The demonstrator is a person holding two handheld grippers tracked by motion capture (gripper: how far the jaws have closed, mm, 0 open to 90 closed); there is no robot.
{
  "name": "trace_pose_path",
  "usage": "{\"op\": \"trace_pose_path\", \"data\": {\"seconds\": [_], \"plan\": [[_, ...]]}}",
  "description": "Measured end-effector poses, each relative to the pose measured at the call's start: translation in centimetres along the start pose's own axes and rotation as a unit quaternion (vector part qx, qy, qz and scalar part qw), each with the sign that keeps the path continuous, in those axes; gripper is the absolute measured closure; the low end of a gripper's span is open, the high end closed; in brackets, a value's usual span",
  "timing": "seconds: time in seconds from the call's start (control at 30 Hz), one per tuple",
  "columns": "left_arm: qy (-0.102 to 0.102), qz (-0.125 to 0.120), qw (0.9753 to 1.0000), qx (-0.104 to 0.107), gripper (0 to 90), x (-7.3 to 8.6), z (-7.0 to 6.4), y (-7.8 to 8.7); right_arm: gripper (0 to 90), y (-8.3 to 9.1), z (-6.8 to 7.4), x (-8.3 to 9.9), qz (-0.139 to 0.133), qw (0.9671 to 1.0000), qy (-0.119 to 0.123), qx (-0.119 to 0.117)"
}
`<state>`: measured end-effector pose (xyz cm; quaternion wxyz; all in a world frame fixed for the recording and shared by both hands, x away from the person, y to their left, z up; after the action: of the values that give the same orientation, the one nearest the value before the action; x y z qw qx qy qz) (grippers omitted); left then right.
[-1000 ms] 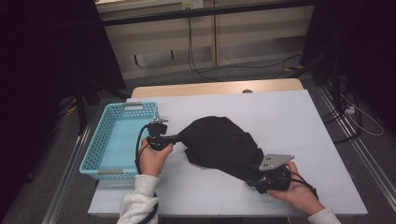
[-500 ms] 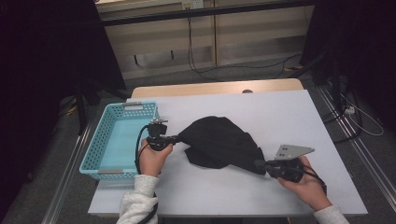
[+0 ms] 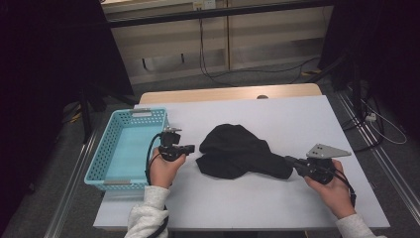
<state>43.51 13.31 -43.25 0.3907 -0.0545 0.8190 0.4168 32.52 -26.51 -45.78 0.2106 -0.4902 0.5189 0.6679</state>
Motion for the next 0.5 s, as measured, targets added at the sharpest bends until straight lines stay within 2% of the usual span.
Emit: {"op": "trace_pose_path", "data": {"seconds": [0.1, 0.13, 0.17, 0.2, 0.27, 0.33, 0.37, 0.4, 0.47, 0.5], "plan": [[-0.004, 0.0, 1.0, 0.004, 87.2, 0.1, 0.1, 0.1, 89.5, -0.1, -0.2, 0.1, -0.002, 1.0, -0.005, -0.001], [-0.005, 0.004, 0.9999, 0.009, 83.5, 0.1, 0.1, 0.1, 89.5, -0.2, -0.2, 0.1, 0.0, 1.0, -0.006, 0.001], [-0.01, 0.007, 0.9998, 0.018, 83.5, 0.1, 0.0, 0.0, 89.5, -0.2, -0.2, 0.1, 0.0, 1.0, -0.006, 0.001], [-0.02, 0.004, 0.9994, 0.028, 74.9, 0.2, -0.3, -0.2, 89.5, -0.4, -0.2, 0.1, 0.003, 1.0, 0.0, 0.001], [-0.027, 0.004, 0.9991, 0.034, 68.6, 0.3, -0.5, -0.3, 89.5, -0.5, -0.1, 0.1, 0.006, 1.0, 0.0, 0.003], [-0.03, 0.001, 0.9989, 0.036, 57.0, 0.3, -0.6, -0.4, 89.5, -0.5, -0.3, 0.1, 0.007, 1.0, 0.0, 0.005], [-0.043, 0.001, 0.9985, 0.033, 57.0, 0.3, -0.8, -0.4, 89.5, -0.5, -0.3, 0.1, 0.007, 1.0, 0.0, 0.005], [-0.058, -0.008, 0.9977, 0.033, 51.4, 0.2, -1.1, -0.6, 89.5, -0.5, -0.4, 0.1, 0.007, 0.9999, -0.004, 0.007], [-0.062, -0.009, 0.9974, 0.035, 41.7, 0.2, -1.2, -0.8, 89.5, -0.5, -0.5, 0.1, 0.006, 0.9999, -0.004, 0.009], [-0.066, -0.008, 0.997, 0.038, 41.7, 0.2, -1.4, -1.0, 89.5, -0.5, -0.5, 0.1, 0.006, 0.9999, -0.004, 0.009]]}}
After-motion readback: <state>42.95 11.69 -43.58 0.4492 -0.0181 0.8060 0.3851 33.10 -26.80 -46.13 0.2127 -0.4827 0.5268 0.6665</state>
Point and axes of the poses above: each handheld gripper's, and its own axes: y roughly backward along the jaws, x roughly out of its underside, z roughly to its left, the point moved 2 cm from there along -y, roughly forward along the jaws, and after that the axes turned 9 degrees about x, right-handed, at the moved point
